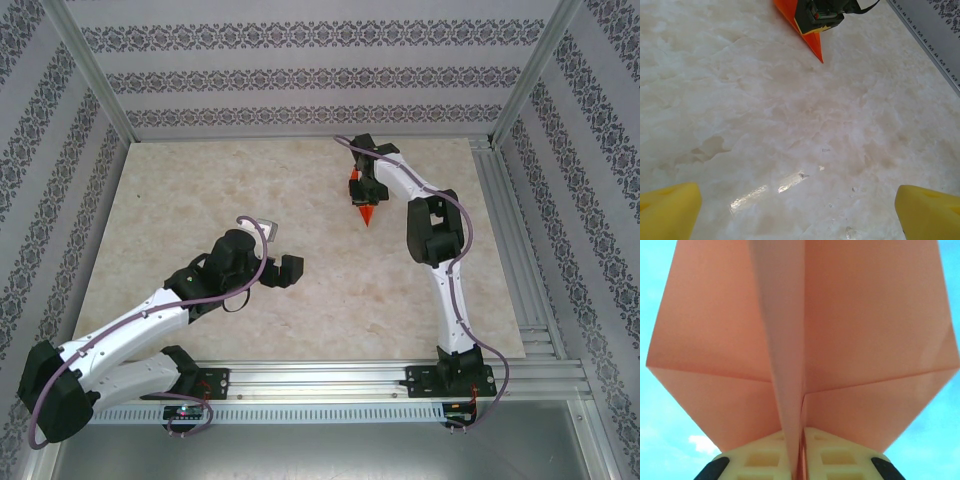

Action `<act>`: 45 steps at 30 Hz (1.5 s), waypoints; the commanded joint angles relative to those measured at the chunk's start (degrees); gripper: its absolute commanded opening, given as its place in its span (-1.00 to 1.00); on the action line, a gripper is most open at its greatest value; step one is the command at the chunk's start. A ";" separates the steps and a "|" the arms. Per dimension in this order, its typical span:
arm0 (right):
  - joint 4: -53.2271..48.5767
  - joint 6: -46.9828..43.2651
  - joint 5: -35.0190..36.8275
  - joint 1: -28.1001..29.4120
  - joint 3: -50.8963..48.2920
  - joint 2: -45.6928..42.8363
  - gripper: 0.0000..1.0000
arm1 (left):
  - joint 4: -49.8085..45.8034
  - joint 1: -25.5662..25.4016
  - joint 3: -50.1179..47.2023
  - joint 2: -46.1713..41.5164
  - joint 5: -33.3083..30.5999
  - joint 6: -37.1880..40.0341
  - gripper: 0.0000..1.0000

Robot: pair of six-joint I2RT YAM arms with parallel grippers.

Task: Fold a paper plane with a square sheet of paper (fold left side to right side)
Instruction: Place the paper plane at the top-center of the table.

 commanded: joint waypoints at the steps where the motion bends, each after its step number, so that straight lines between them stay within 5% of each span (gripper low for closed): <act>1: -2.43 -0.47 0.86 -0.84 2.32 1.28 -0.70 | -1.13 0.67 2.09 -0.95 0.46 1.63 1.00; 36: -7.67 -0.86 4.77 1.03 4.60 -6.05 -0.40 | -4.30 0.63 4.14 -0.70 -0.68 2.07 1.00; 45: -6.75 0.12 8.06 2.33 -5.92 -22.81 -0.30 | -4.56 0.67 4.17 -1.33 -9.15 -1.30 1.00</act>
